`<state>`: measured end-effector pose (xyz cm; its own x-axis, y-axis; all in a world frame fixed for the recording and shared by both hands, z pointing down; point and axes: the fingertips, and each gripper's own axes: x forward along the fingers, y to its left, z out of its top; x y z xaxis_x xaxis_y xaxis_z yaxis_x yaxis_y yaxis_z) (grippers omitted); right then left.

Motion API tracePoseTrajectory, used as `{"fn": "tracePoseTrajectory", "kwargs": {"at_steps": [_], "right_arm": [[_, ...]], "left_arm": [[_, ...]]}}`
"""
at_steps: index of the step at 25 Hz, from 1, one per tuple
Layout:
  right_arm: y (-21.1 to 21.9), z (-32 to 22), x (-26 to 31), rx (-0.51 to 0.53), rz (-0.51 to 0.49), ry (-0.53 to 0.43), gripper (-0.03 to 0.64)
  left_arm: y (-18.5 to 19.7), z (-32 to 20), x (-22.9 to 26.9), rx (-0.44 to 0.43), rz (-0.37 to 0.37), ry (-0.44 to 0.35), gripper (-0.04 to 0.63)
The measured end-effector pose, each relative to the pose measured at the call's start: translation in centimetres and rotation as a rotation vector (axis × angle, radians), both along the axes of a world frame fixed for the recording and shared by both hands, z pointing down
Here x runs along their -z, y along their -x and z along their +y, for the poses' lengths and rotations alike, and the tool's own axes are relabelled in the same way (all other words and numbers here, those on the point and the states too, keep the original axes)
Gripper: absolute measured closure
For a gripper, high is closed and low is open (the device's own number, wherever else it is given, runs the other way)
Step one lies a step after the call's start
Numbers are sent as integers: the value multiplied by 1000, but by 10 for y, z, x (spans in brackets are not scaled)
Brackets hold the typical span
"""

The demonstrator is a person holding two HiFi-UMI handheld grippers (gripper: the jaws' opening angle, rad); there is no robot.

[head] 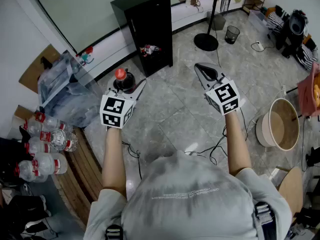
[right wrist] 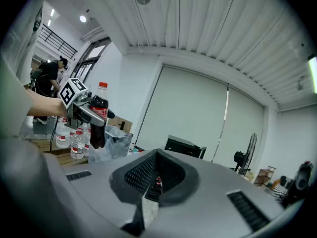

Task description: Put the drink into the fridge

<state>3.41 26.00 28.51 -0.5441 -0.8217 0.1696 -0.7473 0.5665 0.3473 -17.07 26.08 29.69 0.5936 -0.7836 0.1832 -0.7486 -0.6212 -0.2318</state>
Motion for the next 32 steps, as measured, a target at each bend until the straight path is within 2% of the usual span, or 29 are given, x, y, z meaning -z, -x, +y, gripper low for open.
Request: {"fn": "tracePoseTrajectory", "kwargs": {"at_steps": [6,11,19,26,32], "right_arm": [[19,-3,0,-14,8,-9,615],[37,3,-3,-25,-41,9,615],[55,4,0,-85,-31,22,615],[55,-11,-4,-95,-17,34,615],[41,-58,-17,-87,-33,31,615]], "left_arm": [[21,-3,-3,5,0,-3,288],[44,-2,-10,-2,1,1,288],[76,-7,-19,-23,-6,18,288],[79,-22,-26,-10,12,36,288],[70,-63,-38,18,-3,56,288]]}}
